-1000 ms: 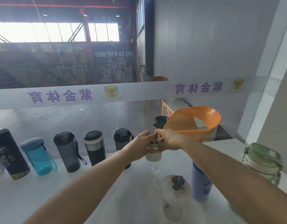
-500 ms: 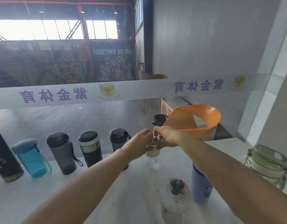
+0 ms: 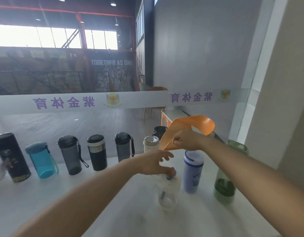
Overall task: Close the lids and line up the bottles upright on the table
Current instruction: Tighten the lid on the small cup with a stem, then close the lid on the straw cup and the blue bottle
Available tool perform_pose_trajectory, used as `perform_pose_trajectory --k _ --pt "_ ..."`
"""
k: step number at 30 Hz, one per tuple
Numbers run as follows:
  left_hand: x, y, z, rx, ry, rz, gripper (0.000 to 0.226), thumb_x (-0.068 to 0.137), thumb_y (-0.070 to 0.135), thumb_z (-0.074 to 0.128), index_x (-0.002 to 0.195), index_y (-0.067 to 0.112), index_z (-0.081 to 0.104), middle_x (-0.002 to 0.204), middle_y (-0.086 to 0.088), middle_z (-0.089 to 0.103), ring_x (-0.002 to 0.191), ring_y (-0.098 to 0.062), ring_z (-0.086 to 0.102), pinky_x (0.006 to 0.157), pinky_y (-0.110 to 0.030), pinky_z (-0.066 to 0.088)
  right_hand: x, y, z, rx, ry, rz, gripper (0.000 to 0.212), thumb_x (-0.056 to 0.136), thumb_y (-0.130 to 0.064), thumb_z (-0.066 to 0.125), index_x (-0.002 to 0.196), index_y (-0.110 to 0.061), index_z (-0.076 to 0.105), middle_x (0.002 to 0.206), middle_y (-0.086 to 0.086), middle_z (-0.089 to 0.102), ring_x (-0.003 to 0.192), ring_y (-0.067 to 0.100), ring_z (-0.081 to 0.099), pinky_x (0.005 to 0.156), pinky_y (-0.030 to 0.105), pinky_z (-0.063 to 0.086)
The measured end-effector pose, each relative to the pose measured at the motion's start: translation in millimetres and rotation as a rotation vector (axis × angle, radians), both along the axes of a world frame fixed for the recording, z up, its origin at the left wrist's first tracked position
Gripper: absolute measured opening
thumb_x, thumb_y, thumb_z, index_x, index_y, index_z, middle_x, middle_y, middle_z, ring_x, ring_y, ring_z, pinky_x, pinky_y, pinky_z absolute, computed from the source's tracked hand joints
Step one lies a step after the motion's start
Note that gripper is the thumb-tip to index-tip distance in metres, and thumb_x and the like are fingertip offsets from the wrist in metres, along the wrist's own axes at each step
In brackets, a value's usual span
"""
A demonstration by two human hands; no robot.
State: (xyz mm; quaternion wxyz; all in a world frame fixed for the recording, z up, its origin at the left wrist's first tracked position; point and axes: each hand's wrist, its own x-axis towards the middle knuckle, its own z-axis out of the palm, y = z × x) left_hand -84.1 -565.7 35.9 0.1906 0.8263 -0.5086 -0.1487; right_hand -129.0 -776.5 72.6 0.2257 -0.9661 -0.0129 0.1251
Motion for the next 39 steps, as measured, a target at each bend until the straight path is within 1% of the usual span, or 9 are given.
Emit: perform_pose_trajectory --k 1,2,5,10,20,26,31,35,39 --pt "-8.5 2.4 -2.5 0.039 -0.004 -0.008 0.082 0.076 0.068 0.069 0.144 0.036 0.038 0.141 0.011 0.048 0.123 -0.015 0.052 0.104 -0.034 0.045 -12.5 4.9 -0.5 0.047 0.114 0.054 0.048 0.095 -0.063 0.046 0.113 -0.025 0.068 0.111 0.001 0.069 0.099 0.021 0.063 0.092 0.038 0.052" --pt "-15.6 4.9 -6.1 0.078 -0.029 -0.016 0.093 0.071 0.068 0.073 0.148 0.036 0.031 0.146 0.01 0.043 0.127 -0.017 0.048 0.107 -0.036 0.043 -34.8 11.9 5.8 -0.059 0.097 -0.011 0.048 0.096 -0.059 0.049 0.129 -0.026 0.061 0.131 0.0 0.062 0.115 0.021 0.058 0.098 0.037 0.048" --pt "-27.6 8.3 -22.5 0.139 -0.119 -0.011 0.107 0.065 0.062 0.082 0.15 0.033 0.023 0.147 0.004 0.039 0.129 -0.022 0.045 0.109 -0.04 0.039 -69.0 7.9 -1.9 -0.37 -0.19 -0.223 0.072 0.085 -0.063 0.063 0.147 -0.034 0.04 0.154 -0.004 0.041 0.137 0.025 0.043 0.11 0.043 0.04" --pt "-38.3 2.5 -47.7 0.014 -0.126 0.063 0.084 0.068 0.05 0.084 0.136 0.03 0.039 0.131 0.004 0.046 0.109 -0.019 0.049 0.099 -0.033 0.045 -81.3 -0.1 -37.3 -0.339 -0.171 -0.258 0.073 0.084 -0.045 0.073 0.146 -0.031 0.037 0.145 0.005 0.041 0.126 0.029 0.048 0.1 0.04 0.047" --pt "-21.3 -26.4 -62.6 -0.11 -0.07 0.171 0.077 0.072 0.045 0.083 0.134 0.032 0.041 0.133 0.006 0.051 0.112 -0.018 0.051 0.104 -0.037 0.046 -73.5 -13.3 -35.3 -0.442 -0.182 -0.316 0.058 0.087 -0.03 0.073 0.137 -0.027 0.043 0.125 0.008 0.042 0.1 0.029 0.056 0.083 0.034 0.05" --pt "-7.1 -53.6 -61.3 -0.128 -0.09 0.195 0.068 0.071 0.046 0.083 0.126 0.032 0.044 0.133 0.007 0.054 0.116 -0.022 0.051 0.105 -0.045 0.045 -72.2 -15.0 -27.3 -0.596 -0.114 -0.333 0.06 0.087 -0.033 0.073 0.137 -0.022 0.042 0.134 0.012 0.046 0.112 0.032 0.055 0.096 0.041 0.045" --pt "-8.8 -49.4 -60.6 -0.145 -0.187 0.218 0.093 0.071 0.055 0.08 0.145 0.031 0.028 0.146 0.003 0.043 0.131 -0.028 0.037 0.109 -0.052 0.037 -73.1 -11.1 -20.4 -0.729 -0.191 -0.231 0.071 0.082 -0.049 0.074 0.141 -0.023 0.043 0.135 0.011 0.05 0.127 0.033 0.047 0.109 0.048 0.036" --pt "-12.0 -29.7 -65.5 -0.267 -0.335 0.217 0.069 0.078 0.054 0.076 0.133 0.028 0.045 0.14 0.005 0.047 0.125 -0.022 0.04 0.103 -0.044 0.044 -61.8 7.3 -20.5 -0.424 -0.338 -0.125 0.069 0.08 -0.043 0.079 0.14 -0.028 0.049 0.136 -0.002 0.058 0.119 0.022 0.057 0.101 0.036 0.048" --pt "-5.2 -23.2 -79.1 -0.267 -0.437 0.145 0.047 0.082 0.05 0.072 0.122 0.028 0.06 0.128 0.008 0.056 0.119 -0.02 0.047 0.1 -0.04 0.044 -48.9 24.4 -30.1 -0.322 -0.194 -0.086 0.068 0.08 -0.028 0.082 0.139 -0.024 0.05 0.132 -0.001 0.061 0.113 0.021 0.061 0.097 0.033 0.05"
